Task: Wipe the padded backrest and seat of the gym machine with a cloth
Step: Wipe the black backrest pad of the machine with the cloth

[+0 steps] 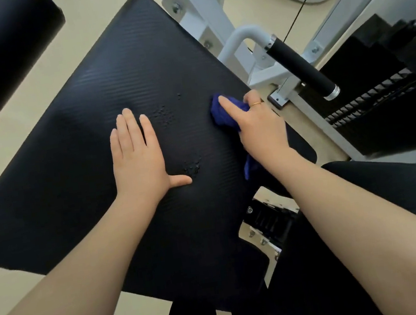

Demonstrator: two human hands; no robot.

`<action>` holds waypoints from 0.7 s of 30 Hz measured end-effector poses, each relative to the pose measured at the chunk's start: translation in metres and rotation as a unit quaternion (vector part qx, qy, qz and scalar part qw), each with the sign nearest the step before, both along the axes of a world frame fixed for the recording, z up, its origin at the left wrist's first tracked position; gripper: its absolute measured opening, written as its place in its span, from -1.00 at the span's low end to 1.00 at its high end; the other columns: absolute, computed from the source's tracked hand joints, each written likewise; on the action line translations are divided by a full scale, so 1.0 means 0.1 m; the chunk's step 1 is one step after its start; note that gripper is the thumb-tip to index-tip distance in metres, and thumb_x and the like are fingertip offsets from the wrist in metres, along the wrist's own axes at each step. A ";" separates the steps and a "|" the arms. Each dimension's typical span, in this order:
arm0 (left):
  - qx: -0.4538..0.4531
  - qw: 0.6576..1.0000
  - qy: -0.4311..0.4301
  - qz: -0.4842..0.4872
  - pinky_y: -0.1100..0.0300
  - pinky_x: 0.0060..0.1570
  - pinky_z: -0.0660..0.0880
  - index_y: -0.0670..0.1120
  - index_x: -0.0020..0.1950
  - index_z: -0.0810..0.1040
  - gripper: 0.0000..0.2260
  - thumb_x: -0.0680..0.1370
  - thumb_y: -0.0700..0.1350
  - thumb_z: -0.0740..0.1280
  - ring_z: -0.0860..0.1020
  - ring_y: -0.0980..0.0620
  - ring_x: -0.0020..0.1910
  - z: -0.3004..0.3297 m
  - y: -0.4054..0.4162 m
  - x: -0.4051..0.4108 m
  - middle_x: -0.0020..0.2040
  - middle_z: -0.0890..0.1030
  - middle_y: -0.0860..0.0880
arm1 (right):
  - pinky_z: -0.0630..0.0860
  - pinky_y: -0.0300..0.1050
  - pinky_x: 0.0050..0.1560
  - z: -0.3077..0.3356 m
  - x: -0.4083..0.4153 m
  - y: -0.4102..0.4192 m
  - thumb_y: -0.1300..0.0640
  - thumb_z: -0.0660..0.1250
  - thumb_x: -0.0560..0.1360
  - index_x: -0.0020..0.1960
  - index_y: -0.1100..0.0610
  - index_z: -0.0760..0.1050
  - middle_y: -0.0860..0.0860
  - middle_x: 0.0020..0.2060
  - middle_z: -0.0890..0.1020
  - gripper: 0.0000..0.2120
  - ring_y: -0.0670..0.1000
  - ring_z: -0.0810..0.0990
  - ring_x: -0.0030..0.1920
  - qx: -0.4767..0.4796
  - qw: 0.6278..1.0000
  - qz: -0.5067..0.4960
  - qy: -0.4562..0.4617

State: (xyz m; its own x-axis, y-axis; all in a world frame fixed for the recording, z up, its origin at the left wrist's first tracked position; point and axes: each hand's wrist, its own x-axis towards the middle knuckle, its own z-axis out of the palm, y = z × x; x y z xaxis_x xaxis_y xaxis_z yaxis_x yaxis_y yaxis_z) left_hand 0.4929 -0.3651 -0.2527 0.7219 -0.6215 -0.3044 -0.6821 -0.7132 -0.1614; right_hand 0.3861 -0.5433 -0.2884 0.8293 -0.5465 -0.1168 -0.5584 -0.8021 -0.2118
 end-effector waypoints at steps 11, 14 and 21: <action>-0.021 1.000 0.014 -0.018 -0.05 0.45 -0.16 -0.27 0.49 -0.17 0.25 0.16 0.44 0.37 -0.15 -0.24 0.50 0.01 0.04 0.05 0.51 -0.15 -0.32 | 0.36 -0.10 -0.47 0.05 0.18 0.56 0.21 0.34 0.36 0.33 0.04 0.45 0.21 0.04 0.52 -0.47 0.19 0.54 -0.31 0.011 0.988 0.141 -0.055; -0.011 1.000 0.015 -0.024 -0.06 0.45 -0.15 -0.28 0.48 -0.18 0.24 0.17 0.46 0.33 -0.14 -0.25 0.50 0.04 0.03 0.03 0.50 -0.15 -0.33 | 0.35 -0.03 -0.33 0.11 0.26 0.22 0.22 0.19 0.50 0.44 -0.08 0.25 0.18 0.20 0.39 -0.46 0.20 0.51 -0.12 -0.010 0.998 0.054 -0.003; 0.011 0.999 -0.006 -0.049 -0.09 0.45 -0.08 -0.31 0.48 -0.12 0.23 0.17 0.51 0.26 -0.04 -0.26 0.50 0.11 0.04 0.08 0.50 -0.05 -0.33 | 0.41 0.00 -0.13 0.23 0.62 0.22 0.17 0.24 0.51 0.42 -0.01 0.23 0.15 0.25 0.32 -0.49 0.22 0.53 -0.04 0.055 0.995 -0.084 -0.013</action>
State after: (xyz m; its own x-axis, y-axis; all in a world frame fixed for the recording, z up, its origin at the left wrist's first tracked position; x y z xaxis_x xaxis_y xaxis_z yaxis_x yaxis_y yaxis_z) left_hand 0.5012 -0.3607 -0.2421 0.6614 -0.6829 -0.3101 -0.7466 -0.6390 -0.1853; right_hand 0.4481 -0.5208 -0.2655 0.7306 -0.6629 -0.1635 -0.6760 -0.6687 -0.3096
